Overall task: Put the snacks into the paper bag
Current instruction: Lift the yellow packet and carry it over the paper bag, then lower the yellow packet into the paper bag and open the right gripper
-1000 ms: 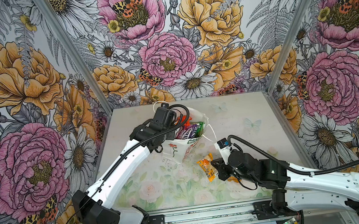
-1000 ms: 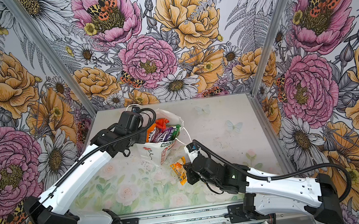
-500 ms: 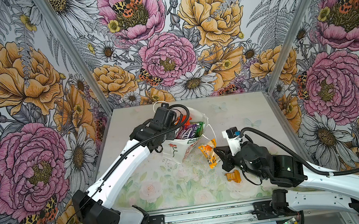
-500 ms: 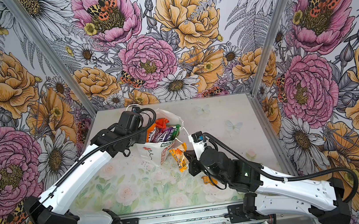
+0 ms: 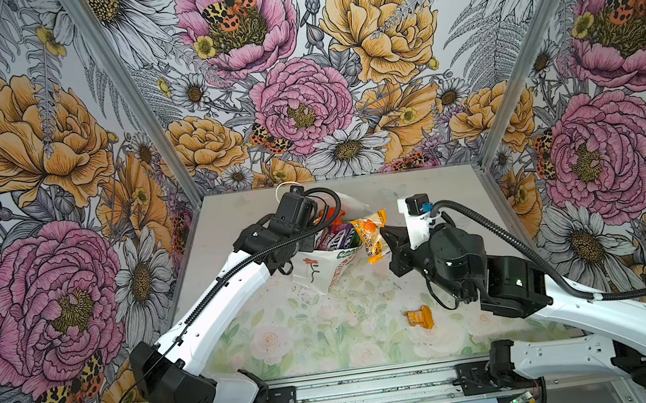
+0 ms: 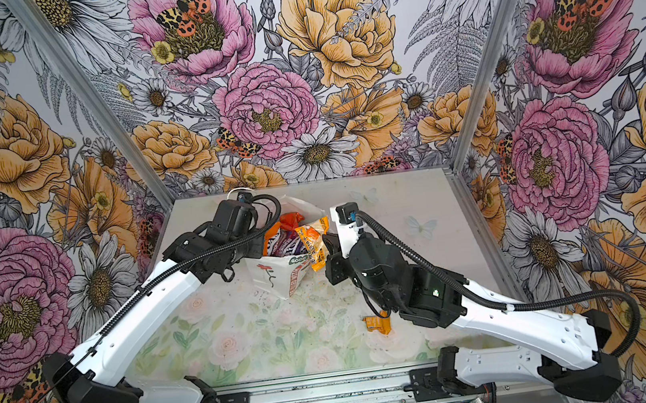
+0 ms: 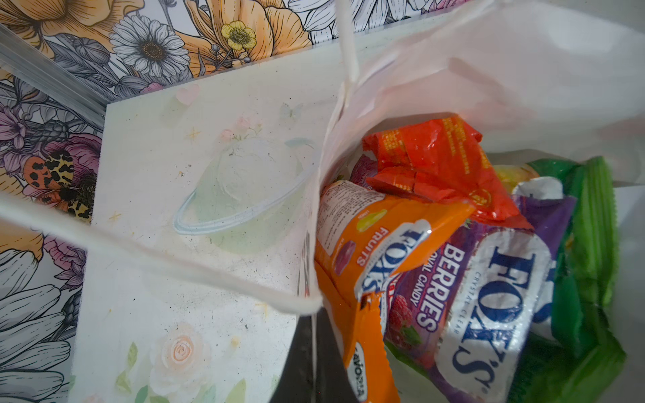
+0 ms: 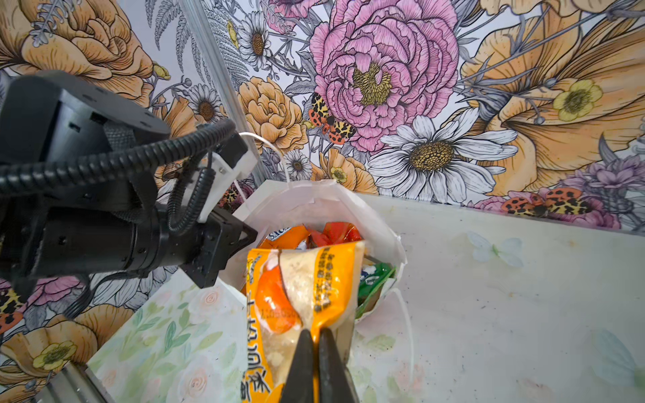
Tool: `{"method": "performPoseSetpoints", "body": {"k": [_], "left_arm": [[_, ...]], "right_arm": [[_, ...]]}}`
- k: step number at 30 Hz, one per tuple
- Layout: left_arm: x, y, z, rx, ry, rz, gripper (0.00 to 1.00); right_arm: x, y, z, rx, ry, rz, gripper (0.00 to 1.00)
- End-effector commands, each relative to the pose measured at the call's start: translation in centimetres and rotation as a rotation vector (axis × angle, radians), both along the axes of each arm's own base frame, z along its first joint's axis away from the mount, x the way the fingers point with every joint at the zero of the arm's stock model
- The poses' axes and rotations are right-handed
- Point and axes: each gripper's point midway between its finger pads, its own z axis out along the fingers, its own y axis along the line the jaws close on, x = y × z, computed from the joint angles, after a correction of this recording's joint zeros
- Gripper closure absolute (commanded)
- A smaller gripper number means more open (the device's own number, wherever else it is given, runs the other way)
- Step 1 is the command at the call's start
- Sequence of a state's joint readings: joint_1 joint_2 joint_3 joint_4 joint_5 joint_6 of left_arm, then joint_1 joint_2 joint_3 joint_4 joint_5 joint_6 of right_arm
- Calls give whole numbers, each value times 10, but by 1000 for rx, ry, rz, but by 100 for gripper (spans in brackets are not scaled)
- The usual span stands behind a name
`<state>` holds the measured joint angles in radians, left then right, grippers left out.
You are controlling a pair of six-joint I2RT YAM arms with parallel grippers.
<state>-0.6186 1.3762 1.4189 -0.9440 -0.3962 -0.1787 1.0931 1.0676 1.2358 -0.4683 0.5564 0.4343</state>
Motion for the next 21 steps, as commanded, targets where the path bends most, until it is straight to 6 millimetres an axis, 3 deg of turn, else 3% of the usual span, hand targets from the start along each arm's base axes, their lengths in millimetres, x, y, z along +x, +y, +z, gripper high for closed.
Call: {"method": "performPoseSetpoints", "body": {"k": [1, 5, 10, 21], "left_arm": [[4, -2, 16, -32, -50, -10, 100], [2, -3, 21, -49, -57, -14, 100], [1, -3, 24, -55, -64, -14, 100], [0, -3, 25, -71, -63, -14, 100]], "right_arm": [[16, -6, 22, -23, -39, -60, 100], [39, 6, 20, -44, 1, -72, 100], [73, 19, -4, -27, 179, -90, 100], [102, 64, -53, -33, 371, -24, 100]]}}
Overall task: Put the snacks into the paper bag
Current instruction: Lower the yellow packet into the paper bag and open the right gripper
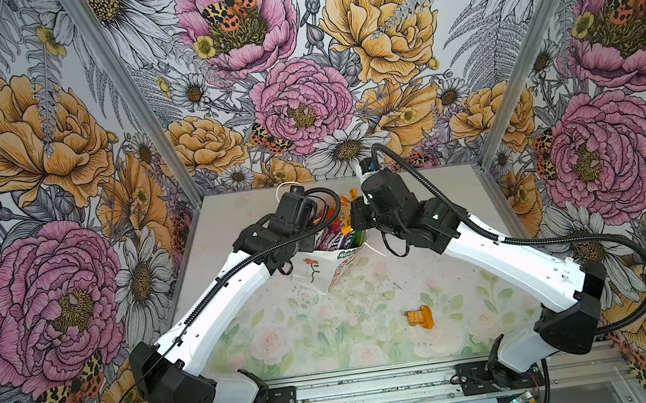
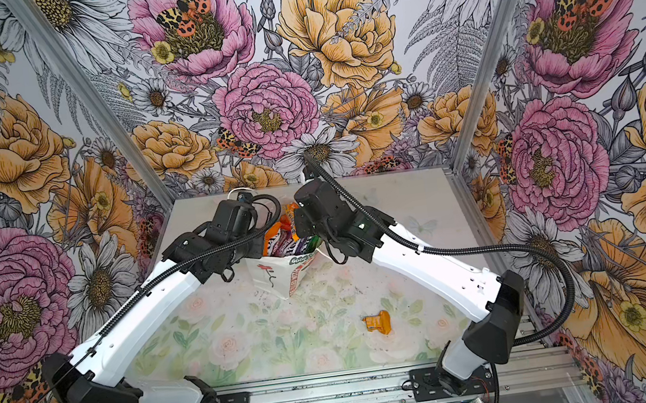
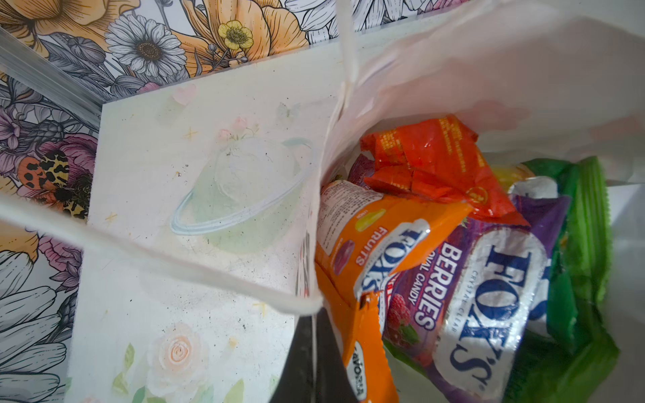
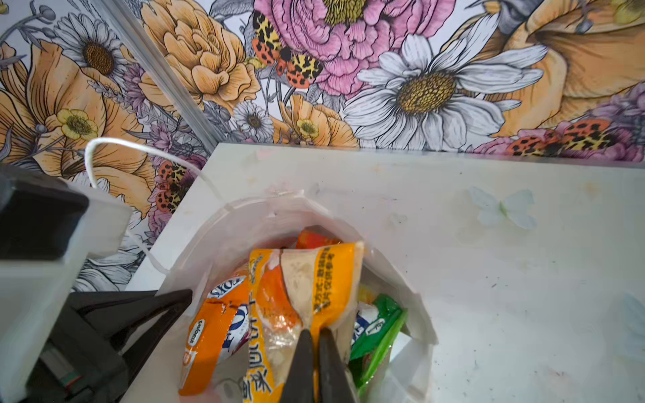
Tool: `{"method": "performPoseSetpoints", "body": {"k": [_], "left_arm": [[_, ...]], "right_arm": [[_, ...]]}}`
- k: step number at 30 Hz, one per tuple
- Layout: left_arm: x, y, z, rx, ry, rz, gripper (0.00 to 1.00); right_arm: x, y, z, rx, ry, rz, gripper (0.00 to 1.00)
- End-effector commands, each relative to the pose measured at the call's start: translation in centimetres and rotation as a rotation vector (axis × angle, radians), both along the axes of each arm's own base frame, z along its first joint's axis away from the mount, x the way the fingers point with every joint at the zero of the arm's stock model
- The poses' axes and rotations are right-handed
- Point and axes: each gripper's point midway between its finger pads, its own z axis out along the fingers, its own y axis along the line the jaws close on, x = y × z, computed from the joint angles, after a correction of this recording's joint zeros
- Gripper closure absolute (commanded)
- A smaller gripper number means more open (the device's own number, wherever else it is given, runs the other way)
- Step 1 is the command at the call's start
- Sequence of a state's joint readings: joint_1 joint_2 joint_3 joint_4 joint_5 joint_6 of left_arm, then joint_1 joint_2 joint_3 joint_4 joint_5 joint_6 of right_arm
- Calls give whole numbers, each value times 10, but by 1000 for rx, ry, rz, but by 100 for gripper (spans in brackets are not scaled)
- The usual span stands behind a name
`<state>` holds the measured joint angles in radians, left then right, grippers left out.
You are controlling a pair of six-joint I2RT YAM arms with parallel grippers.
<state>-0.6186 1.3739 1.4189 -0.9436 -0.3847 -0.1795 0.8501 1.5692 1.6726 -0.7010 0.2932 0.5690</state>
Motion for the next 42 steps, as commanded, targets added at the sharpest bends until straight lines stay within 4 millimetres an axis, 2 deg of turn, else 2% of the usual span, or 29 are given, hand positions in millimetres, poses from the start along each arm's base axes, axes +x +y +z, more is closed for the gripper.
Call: {"method": "performPoseSetpoints", "body": {"k": [1, 7, 13, 26, 34, 42], "left_arm": [[1, -2, 25, -63, -68, -5, 100], [1, -1, 26, -60, -68, -2, 100], [0, -1, 25, -65, -66, -4, 100], [0, -2, 26, -73, -69, 1, 100], [0, -2, 28, -78, -72, 3, 100], [0, 0, 29, -79, -76, 7, 100]], "right_arm": [[1, 11, -5, 41, 57, 20, 100], [20, 6, -22, 22, 100, -40, 100], [29, 5, -33, 16, 120, -80, 100], [32, 32, -41, 45, 162, -39, 100], [28, 56, -59, 52, 210, 12, 100], [34, 65, -82, 27, 250, 29, 100]]}}
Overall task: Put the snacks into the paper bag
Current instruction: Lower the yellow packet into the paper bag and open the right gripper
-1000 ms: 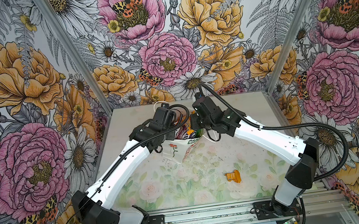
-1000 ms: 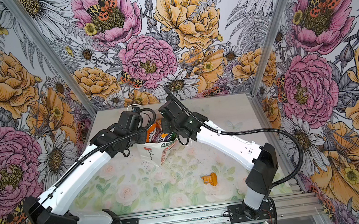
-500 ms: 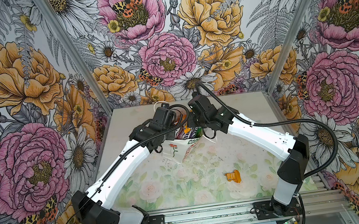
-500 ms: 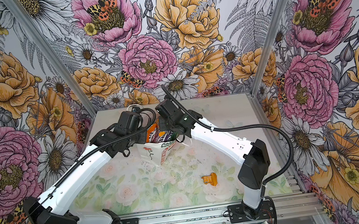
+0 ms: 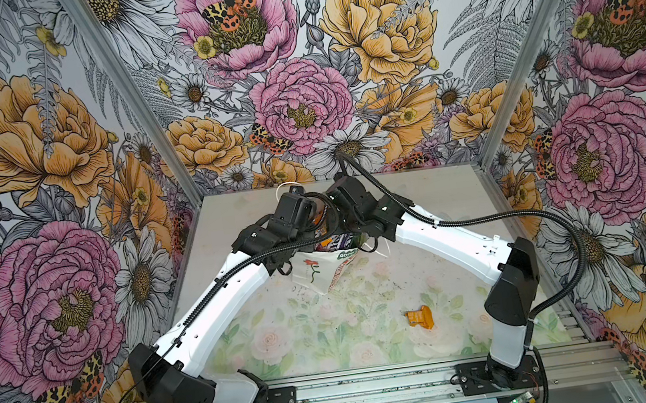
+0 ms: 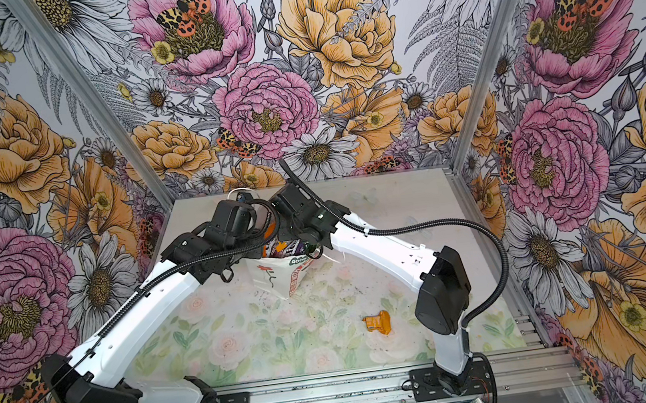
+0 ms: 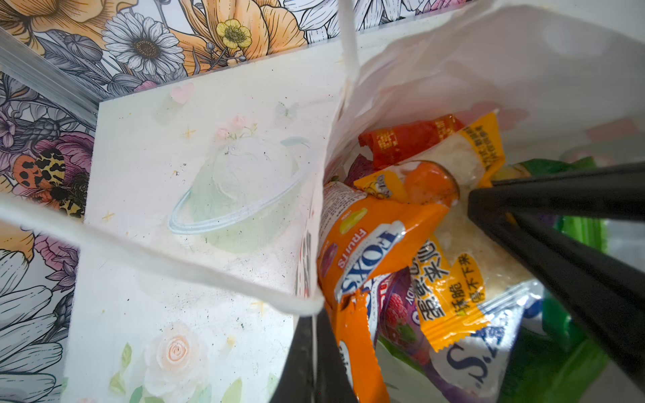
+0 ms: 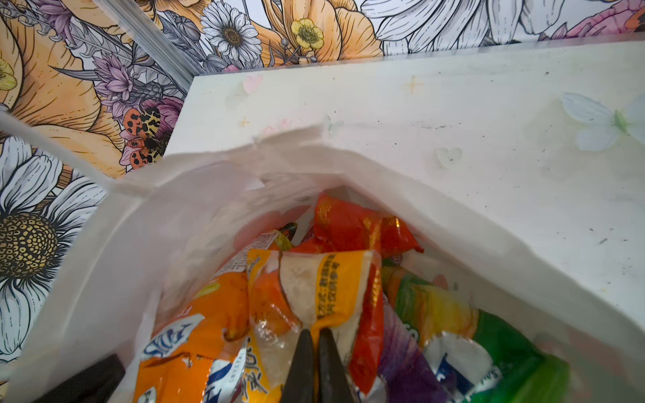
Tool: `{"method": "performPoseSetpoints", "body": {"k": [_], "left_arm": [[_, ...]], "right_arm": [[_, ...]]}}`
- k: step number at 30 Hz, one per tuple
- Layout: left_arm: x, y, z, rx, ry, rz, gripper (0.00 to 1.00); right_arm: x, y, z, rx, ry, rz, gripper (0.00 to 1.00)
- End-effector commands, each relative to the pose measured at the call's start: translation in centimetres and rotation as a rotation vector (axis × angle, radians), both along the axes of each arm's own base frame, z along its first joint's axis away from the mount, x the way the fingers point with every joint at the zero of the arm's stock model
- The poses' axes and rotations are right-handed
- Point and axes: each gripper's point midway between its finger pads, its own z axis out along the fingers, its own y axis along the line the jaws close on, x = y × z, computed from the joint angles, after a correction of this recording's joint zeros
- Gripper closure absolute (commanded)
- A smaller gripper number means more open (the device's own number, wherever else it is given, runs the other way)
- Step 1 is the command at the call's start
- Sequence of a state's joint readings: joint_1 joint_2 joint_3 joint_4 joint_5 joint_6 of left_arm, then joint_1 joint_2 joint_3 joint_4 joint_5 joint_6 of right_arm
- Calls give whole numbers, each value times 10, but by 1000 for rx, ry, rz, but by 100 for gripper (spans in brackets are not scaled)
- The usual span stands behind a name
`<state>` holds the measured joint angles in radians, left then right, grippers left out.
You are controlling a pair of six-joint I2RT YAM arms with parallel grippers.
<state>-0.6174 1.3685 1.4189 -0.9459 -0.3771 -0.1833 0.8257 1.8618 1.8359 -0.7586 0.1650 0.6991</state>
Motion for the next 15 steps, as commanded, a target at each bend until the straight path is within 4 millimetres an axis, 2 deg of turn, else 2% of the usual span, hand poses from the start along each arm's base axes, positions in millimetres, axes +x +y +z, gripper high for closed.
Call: {"method": "performPoseSetpoints", "body": {"k": [1, 4, 9, 13, 15], "left_arm": [[1, 0, 28, -71, -77, 9, 100], [1, 1, 29, -69, -81, 12, 100], [1, 1, 29, -69, -82, 13, 100], [1, 1, 28, -66, -80, 12, 100], [1, 2, 28, -64, -81, 14, 100]], "right_arm": [[2, 14, -3, 29, 18, 36, 100], [1, 15, -6, 25, 24, 52, 100], [-2, 17, 2, 33, 11, 78, 99], [-7, 23, 10, 46, 1, 123, 88], [-9, 22, 17, 50, -10, 134, 80]]}}
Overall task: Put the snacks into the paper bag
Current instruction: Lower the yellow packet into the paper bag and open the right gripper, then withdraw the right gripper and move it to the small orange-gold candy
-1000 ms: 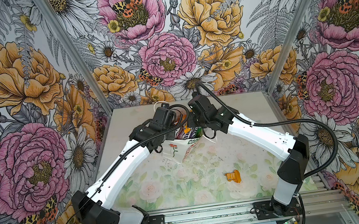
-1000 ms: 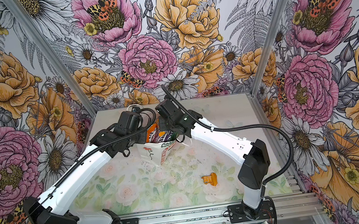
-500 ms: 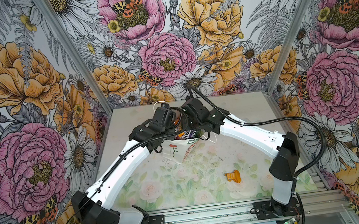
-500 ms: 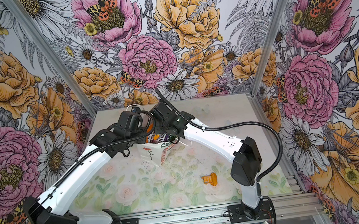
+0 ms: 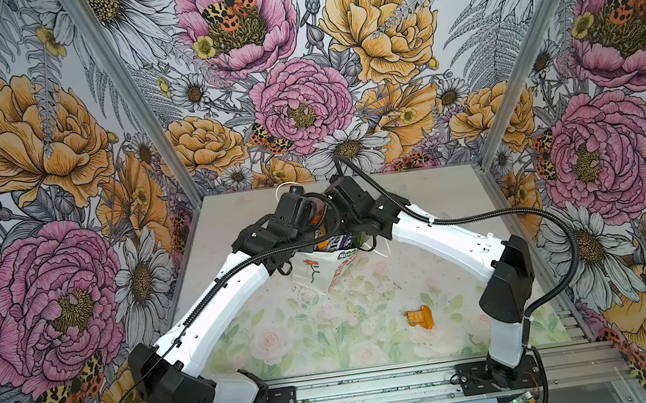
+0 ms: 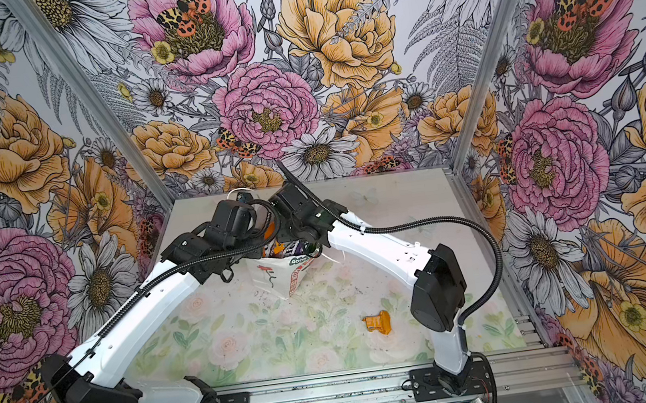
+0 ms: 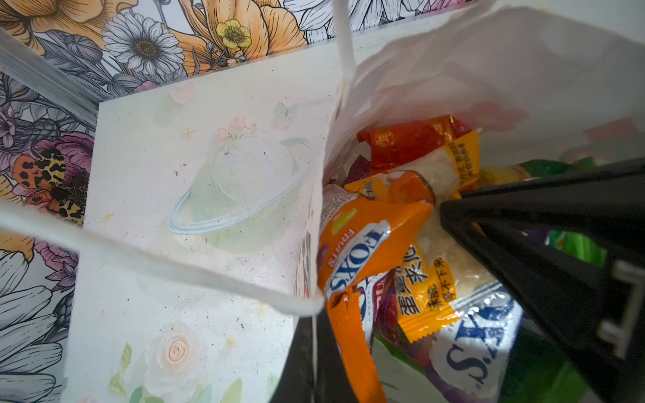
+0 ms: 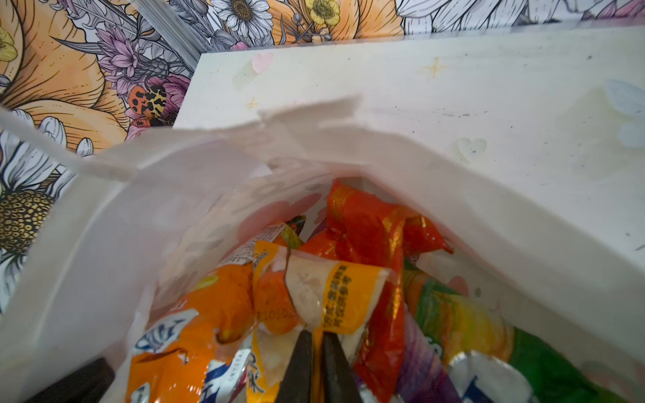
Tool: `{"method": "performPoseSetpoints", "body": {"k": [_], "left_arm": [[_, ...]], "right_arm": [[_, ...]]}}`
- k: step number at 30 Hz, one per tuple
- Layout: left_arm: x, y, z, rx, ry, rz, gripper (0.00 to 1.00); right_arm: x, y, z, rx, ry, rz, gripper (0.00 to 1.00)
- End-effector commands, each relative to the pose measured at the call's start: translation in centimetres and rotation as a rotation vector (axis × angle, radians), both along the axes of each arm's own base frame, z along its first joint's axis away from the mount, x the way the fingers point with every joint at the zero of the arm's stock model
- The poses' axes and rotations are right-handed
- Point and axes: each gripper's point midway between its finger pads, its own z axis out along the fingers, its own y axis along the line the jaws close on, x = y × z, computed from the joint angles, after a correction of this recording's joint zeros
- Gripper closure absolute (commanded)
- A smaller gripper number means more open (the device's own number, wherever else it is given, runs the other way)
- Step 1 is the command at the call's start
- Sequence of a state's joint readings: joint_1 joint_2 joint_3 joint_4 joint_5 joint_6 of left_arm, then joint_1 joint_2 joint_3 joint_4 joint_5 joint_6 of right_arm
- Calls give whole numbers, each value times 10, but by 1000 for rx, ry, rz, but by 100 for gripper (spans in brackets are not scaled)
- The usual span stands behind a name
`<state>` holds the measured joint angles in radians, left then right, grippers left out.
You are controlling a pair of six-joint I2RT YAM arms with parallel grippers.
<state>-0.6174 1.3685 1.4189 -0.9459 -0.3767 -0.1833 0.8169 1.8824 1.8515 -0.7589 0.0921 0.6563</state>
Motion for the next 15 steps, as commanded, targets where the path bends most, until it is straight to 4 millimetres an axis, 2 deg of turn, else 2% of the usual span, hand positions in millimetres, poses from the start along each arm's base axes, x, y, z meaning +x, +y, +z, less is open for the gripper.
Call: {"method": "performPoseSetpoints", "body": {"k": [1, 7, 15], "left_arm": [[1, 2, 28, -64, -82, 14, 100], [1, 3, 29, -62, -83, 18, 100], [3, 5, 28, -61, -83, 26, 100]], "right_arm": [[-8, 11, 27, 47, -41, 63, 76], [-16, -8, 56, 45, -113, 51, 59], [-32, -28, 86, 61, -178, 60, 52]]}}
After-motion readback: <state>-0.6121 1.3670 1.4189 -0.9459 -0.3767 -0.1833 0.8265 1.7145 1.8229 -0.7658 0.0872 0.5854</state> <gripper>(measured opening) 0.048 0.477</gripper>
